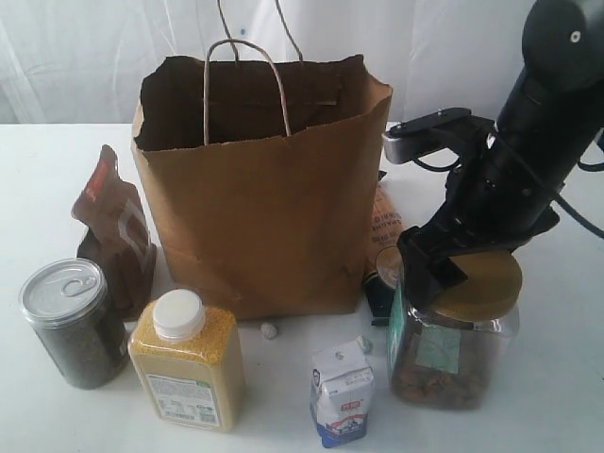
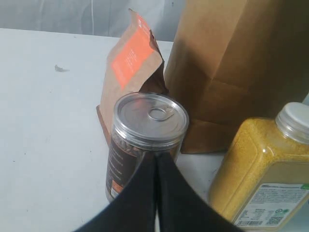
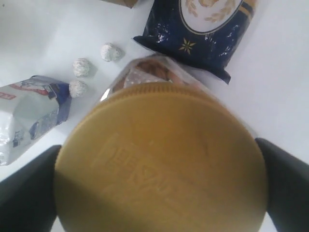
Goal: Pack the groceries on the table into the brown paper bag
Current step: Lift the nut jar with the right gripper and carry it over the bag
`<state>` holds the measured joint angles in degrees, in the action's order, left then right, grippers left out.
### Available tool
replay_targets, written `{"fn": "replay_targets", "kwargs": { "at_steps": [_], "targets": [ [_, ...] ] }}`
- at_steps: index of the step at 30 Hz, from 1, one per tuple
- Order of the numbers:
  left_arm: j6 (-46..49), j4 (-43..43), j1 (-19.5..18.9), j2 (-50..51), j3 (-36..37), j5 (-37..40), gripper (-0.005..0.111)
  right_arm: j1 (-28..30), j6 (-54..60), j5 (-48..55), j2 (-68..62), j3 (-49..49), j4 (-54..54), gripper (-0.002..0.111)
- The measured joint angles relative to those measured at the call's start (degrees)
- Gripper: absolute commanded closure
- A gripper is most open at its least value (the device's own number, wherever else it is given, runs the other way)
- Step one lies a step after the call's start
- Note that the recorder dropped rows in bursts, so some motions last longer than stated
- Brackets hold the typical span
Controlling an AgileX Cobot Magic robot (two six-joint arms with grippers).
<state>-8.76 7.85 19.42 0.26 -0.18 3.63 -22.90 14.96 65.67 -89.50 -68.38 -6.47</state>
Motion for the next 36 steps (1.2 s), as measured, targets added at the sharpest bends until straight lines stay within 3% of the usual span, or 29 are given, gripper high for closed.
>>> {"fn": "replay_targets", "kwargs": {
  "at_steps": [5,20,36],
  "targets": [
    [0.00,0.00,0.00,0.00,0.00,0.00,0.107,0.00,0.00,3.18,2.25,-1.73,-0.77,0.108],
    [0.00,0.00,0.00,0.00,0.00,0.00,0.107,-1.13,-5.96,5.11,11.42,-24.64,-0.25,0.108],
    [0.00,0.00,0.00,0.00,0.00,0.00,0.107,-1.13,-5.96,5.74,10.20,-43.51,-4.36,0.108]
  ]
}}
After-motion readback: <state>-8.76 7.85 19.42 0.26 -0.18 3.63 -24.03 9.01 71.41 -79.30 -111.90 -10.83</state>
